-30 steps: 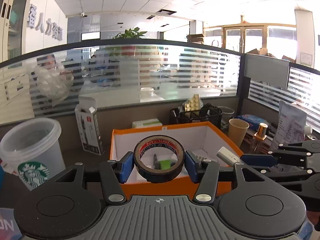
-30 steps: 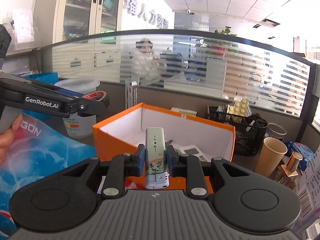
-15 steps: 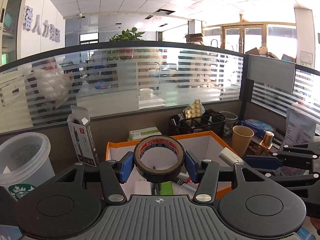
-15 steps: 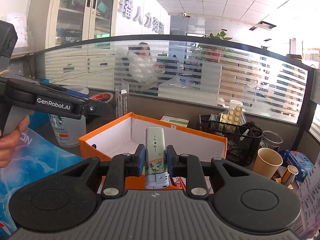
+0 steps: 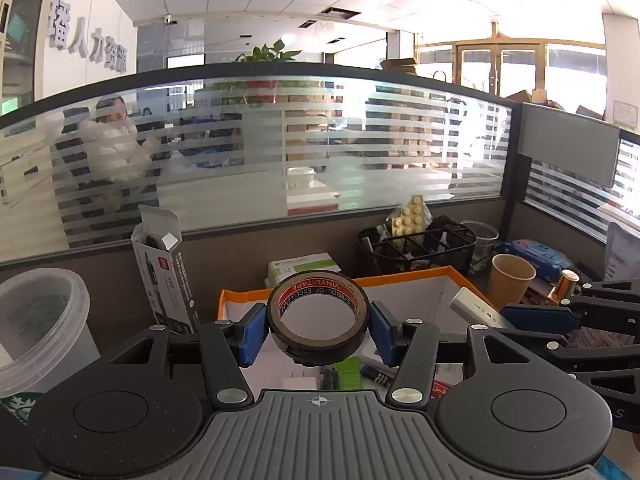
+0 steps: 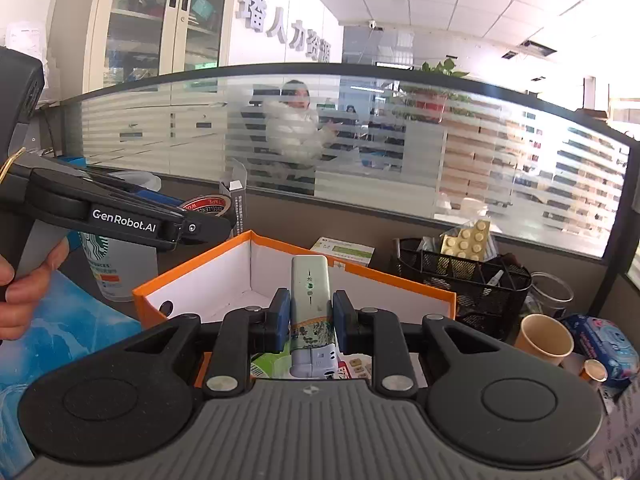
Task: Organize rigid objects
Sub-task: 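Lift the tape roll and cream tube and carry both over the orange box, then lower the tape roll and cream tube into the box and open both tools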
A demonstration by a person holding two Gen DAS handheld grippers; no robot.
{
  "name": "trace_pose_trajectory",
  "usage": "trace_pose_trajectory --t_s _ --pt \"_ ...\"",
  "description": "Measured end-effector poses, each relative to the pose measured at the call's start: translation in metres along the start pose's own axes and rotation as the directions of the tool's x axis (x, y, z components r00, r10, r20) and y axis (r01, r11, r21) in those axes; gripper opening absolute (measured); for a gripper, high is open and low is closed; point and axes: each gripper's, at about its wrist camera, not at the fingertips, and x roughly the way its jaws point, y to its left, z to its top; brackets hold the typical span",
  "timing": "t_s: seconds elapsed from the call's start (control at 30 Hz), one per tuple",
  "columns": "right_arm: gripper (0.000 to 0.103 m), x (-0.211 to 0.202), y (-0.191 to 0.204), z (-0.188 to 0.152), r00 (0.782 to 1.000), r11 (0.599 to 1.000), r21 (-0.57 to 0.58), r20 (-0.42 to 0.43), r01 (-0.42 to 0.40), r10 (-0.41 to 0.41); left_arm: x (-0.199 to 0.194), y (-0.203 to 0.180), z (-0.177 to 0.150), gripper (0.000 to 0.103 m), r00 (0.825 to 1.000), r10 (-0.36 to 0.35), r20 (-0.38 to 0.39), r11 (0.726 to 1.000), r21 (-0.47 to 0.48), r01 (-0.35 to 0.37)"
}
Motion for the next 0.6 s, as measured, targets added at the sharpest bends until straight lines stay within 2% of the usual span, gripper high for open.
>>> trace_pose_trajectory --t_s 0.6 --pt "0.021 0.067 -0.023 -0.007 0.993 1.0 0.025 -0.118 -0.013 0.015 0.067 0.013 -0.016 0.053 0.993 -0.016 -0.117 0.999 -0.029 0.013"
